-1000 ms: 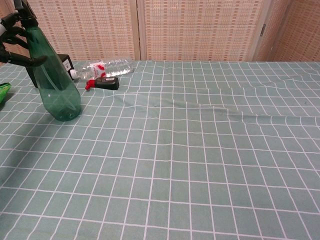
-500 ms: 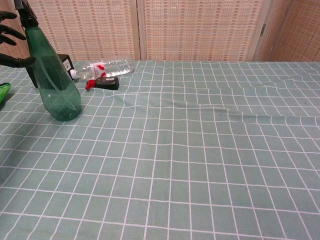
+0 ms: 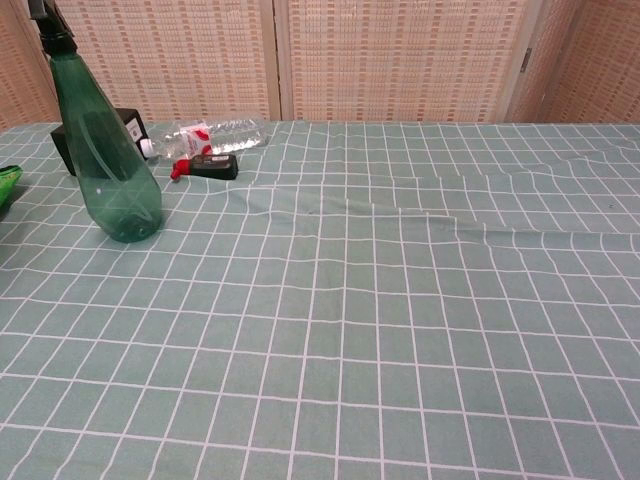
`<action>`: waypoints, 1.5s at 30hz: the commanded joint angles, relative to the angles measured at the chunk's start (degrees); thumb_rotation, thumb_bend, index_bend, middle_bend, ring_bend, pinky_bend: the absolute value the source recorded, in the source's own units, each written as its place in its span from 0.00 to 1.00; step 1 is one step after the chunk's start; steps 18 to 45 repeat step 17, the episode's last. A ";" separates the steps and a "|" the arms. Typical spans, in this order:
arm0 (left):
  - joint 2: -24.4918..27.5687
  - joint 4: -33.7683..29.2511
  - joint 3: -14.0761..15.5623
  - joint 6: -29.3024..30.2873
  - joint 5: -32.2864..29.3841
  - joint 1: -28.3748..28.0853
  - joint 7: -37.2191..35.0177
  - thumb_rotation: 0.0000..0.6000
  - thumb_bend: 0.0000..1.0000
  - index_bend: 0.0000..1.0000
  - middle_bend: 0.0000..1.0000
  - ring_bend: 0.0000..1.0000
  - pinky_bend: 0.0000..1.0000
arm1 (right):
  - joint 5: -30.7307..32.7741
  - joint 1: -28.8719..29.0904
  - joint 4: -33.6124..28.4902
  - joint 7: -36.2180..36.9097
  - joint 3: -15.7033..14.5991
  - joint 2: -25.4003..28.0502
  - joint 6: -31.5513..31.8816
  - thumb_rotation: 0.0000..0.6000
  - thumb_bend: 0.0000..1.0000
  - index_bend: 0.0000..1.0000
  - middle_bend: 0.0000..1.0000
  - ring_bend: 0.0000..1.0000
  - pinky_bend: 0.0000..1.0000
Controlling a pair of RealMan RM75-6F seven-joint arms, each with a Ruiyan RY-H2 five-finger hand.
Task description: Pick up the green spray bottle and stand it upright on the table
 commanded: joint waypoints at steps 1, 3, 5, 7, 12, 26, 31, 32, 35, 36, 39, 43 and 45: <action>6.74 -1.24 8.75 1.26 12.50 4.26 1.53 1.00 0.27 0.24 0.22 0.16 0.28 | -0.76 -0.05 0.02 -0.25 -0.19 -0.09 0.47 1.00 0.00 0.00 0.00 0.00 0.00; 6.12 -0.13 10.04 3.52 16.33 5.17 -1.33 1.00 0.27 0.25 0.23 0.16 0.26 | -1.47 -0.14 0.15 -0.84 -0.35 -0.37 1.00 1.00 0.00 0.00 0.00 0.00 0.00; 5.46 0.42 10.85 5.10 18.84 5.72 -3.12 1.00 0.27 0.25 0.23 0.16 0.24 | -1.72 -0.23 0.29 -1.35 -0.40 -0.67 1.39 1.00 0.00 0.00 0.00 0.00 0.00; 5.80 1.01 12.46 5.64 22.33 5.86 -4.38 1.00 0.26 0.24 0.24 0.16 0.23 | -1.48 -0.24 0.39 -2.09 -0.38 -0.94 1.45 1.00 0.00 0.00 0.00 0.00 0.00; 8.25 1.34 16.34 4.10 27.46 6.01 -4.69 1.00 0.23 0.20 0.21 0.14 0.19 | -0.42 -0.37 0.26 -1.63 -0.30 -0.70 1.18 1.00 0.00 0.00 0.00 0.00 0.00; 10.36 -2.13 16.37 1.42 25.05 5.94 -1.91 1.00 0.22 0.11 0.13 0.06 0.14 | -0.69 -0.72 0.61 -1.83 -0.40 -0.82 1.92 1.00 0.00 0.00 0.00 0.00 0.00; 10.36 -2.13 16.37 1.42 25.05 5.94 -1.91 1.00 0.22 0.11 0.13 0.06 0.14 | -0.69 -0.72 0.61 -1.83 -0.40 -0.82 1.92 1.00 0.00 0.00 0.00 0.00 0.00; 10.36 -2.13 16.37 1.42 25.05 5.94 -1.91 1.00 0.22 0.11 0.13 0.06 0.14 | -0.69 -0.72 0.61 -1.83 -0.40 -0.82 1.92 1.00 0.00 0.00 0.00 0.00 0.00; 10.36 -2.13 16.37 1.42 25.05 5.94 -1.91 1.00 0.22 0.11 0.13 0.06 0.14 | -0.69 -0.72 0.61 -1.83 -0.40 -0.82 1.92 1.00 0.00 0.00 0.00 0.00 0.00; 10.36 -2.13 16.37 1.42 25.05 5.94 -1.91 1.00 0.22 0.11 0.13 0.06 0.14 | -0.69 -0.72 0.61 -1.83 -0.40 -0.82 1.92 1.00 0.00 0.00 0.00 0.00 0.00; 10.36 -2.13 16.37 1.42 25.05 5.94 -1.91 1.00 0.22 0.11 0.13 0.06 0.14 | -0.69 -0.72 0.61 -1.83 -0.40 -0.82 1.92 1.00 0.00 0.00 0.00 0.00 0.00; 10.36 -2.13 16.37 1.42 25.05 5.94 -1.91 1.00 0.22 0.11 0.13 0.06 0.14 | -0.69 -0.72 0.61 -1.83 -0.40 -0.82 1.92 1.00 0.00 0.00 0.00 0.00 0.00; 10.36 -2.13 16.37 1.42 25.05 5.94 -1.91 1.00 0.22 0.11 0.13 0.06 0.14 | -0.69 -0.72 0.61 -1.83 -0.40 -0.82 1.92 1.00 0.00 0.00 0.00 0.00 0.00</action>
